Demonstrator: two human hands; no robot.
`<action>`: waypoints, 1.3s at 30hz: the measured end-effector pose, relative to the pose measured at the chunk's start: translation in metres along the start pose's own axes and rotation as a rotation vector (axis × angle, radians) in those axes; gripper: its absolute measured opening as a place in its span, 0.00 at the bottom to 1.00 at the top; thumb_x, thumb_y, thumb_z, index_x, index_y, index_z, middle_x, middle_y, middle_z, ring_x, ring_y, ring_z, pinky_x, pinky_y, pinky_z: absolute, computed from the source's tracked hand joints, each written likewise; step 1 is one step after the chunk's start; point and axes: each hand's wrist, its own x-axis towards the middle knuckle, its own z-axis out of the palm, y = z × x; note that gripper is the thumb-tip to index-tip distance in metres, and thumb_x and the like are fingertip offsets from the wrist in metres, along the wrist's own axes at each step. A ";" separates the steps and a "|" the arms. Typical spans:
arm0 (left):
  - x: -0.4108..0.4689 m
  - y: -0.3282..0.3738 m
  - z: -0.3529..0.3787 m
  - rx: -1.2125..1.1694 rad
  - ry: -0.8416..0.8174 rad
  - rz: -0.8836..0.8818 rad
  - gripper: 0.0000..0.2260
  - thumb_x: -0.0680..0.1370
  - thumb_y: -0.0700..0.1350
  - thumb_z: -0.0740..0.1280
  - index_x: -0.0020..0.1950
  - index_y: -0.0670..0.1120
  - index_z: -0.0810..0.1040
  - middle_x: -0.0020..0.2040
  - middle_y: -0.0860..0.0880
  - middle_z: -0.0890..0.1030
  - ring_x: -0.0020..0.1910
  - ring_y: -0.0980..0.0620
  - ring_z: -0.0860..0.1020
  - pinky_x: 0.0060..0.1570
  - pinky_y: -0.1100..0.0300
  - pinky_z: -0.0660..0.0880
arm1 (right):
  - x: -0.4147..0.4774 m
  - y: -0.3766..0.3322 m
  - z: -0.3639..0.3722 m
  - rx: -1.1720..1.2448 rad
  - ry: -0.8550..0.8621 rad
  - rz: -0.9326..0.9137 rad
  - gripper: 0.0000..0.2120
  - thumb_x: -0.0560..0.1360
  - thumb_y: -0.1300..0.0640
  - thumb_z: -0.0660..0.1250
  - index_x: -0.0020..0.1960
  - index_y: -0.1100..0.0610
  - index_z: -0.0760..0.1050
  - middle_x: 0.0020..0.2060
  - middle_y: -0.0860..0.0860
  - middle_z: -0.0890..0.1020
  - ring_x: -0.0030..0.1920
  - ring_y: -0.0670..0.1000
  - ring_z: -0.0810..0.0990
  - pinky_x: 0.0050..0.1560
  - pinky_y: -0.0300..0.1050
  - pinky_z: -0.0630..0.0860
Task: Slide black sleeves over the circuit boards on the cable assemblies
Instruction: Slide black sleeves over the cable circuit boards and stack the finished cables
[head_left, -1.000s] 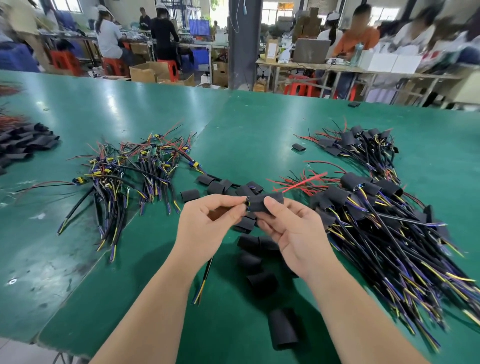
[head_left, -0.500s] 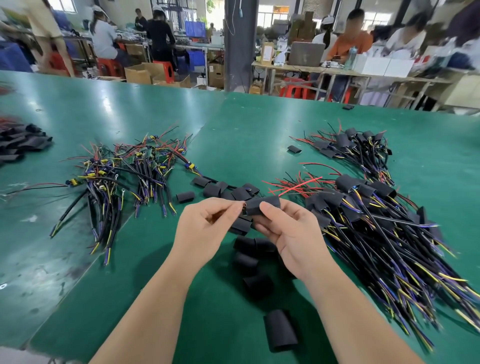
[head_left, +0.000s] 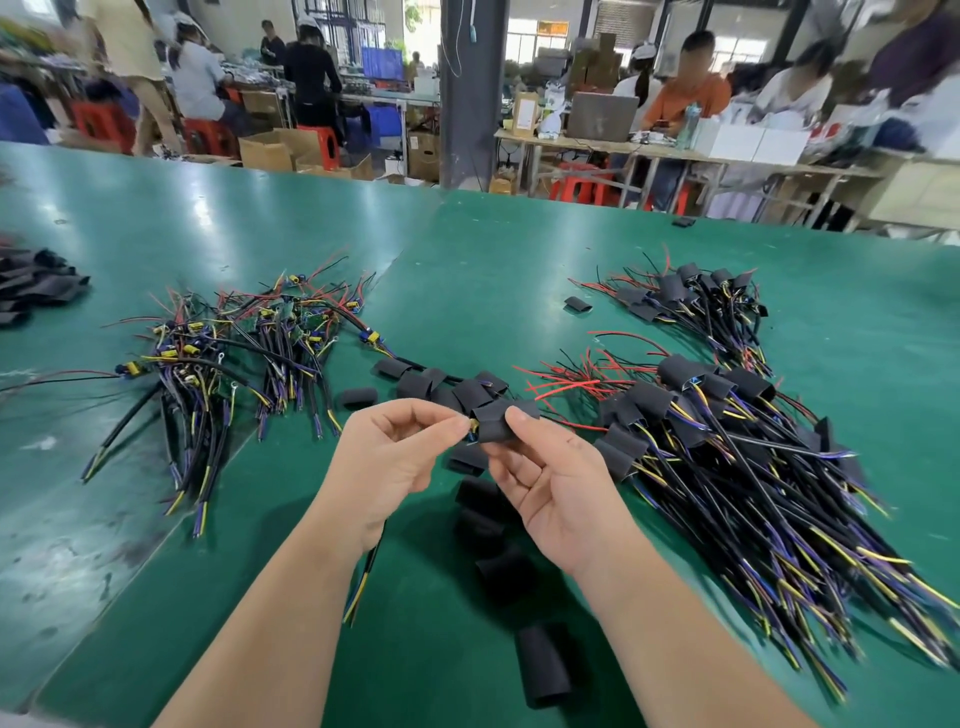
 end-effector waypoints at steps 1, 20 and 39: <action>-0.002 0.002 0.002 0.042 0.005 0.034 0.03 0.66 0.44 0.75 0.35 0.47 0.83 0.22 0.55 0.69 0.20 0.57 0.59 0.23 0.68 0.58 | 0.001 0.000 0.000 -0.009 0.016 0.004 0.12 0.61 0.57 0.74 0.44 0.57 0.80 0.41 0.55 0.86 0.36 0.49 0.85 0.34 0.37 0.78; 0.001 -0.004 -0.002 0.089 -0.046 -0.037 0.02 0.72 0.37 0.72 0.41 0.42 0.80 0.25 0.52 0.73 0.22 0.56 0.64 0.22 0.66 0.62 | 0.002 -0.003 -0.005 -0.209 -0.083 -0.204 0.06 0.69 0.61 0.70 0.47 0.57 0.80 0.41 0.54 0.85 0.38 0.49 0.84 0.37 0.38 0.78; 0.001 0.003 -0.008 -0.092 0.015 -0.317 0.04 0.72 0.35 0.71 0.39 0.43 0.82 0.31 0.48 0.81 0.25 0.57 0.76 0.23 0.68 0.69 | 0.003 0.004 -0.007 -0.412 -0.140 -0.259 0.11 0.74 0.70 0.67 0.53 0.58 0.77 0.42 0.52 0.85 0.42 0.49 0.83 0.41 0.39 0.77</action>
